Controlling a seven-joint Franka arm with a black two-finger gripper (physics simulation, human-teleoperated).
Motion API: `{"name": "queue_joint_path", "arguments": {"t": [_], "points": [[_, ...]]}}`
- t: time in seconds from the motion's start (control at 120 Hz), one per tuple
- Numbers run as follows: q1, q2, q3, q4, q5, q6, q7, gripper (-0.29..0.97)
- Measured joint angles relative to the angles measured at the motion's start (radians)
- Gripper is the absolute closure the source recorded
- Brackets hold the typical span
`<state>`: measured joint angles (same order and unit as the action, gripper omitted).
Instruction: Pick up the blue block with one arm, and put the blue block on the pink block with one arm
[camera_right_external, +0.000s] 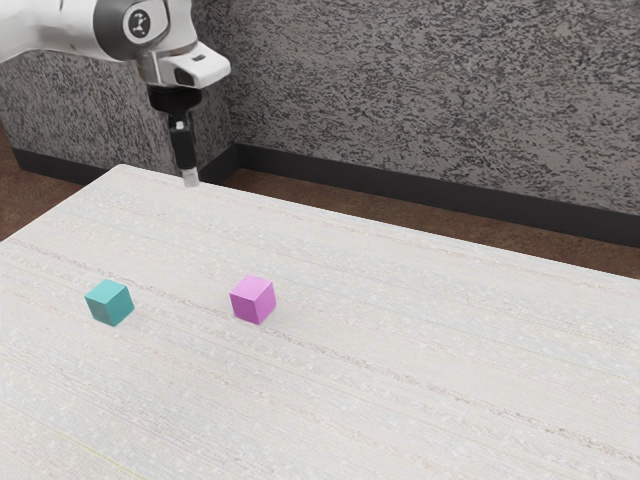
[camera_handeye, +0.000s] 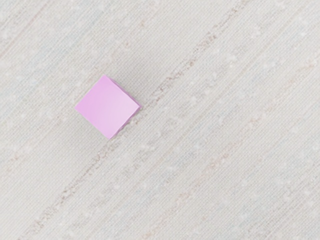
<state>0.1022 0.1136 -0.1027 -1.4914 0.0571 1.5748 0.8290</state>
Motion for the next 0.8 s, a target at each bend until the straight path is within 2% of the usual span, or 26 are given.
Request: {"name": "queue_joint_path", "arguments": {"t": [0.158, 0.333, 0.383, 0.458, 0.542, 0.8], "points": [[-0.002, -0.007, 0.0, -0.008, 0.002, 0.001, 0.007, 0.0], [0.016, -0.077, 0.002, -0.13, 0.037, 0.014, 0.037, 0.0], [0.02, -0.096, 0.004, -0.197, 0.035, 0.022, 0.04, 0.0], [0.026, -0.164, 0.01, -0.377, 0.034, 0.072, 0.049, 0.0], [0.031, -0.193, 0.055, -0.503, 0.032, 0.156, 0.095, 0.0], [0.279, -0.132, 0.092, -0.584, 0.039, 0.315, 0.321, 0.0]]}}
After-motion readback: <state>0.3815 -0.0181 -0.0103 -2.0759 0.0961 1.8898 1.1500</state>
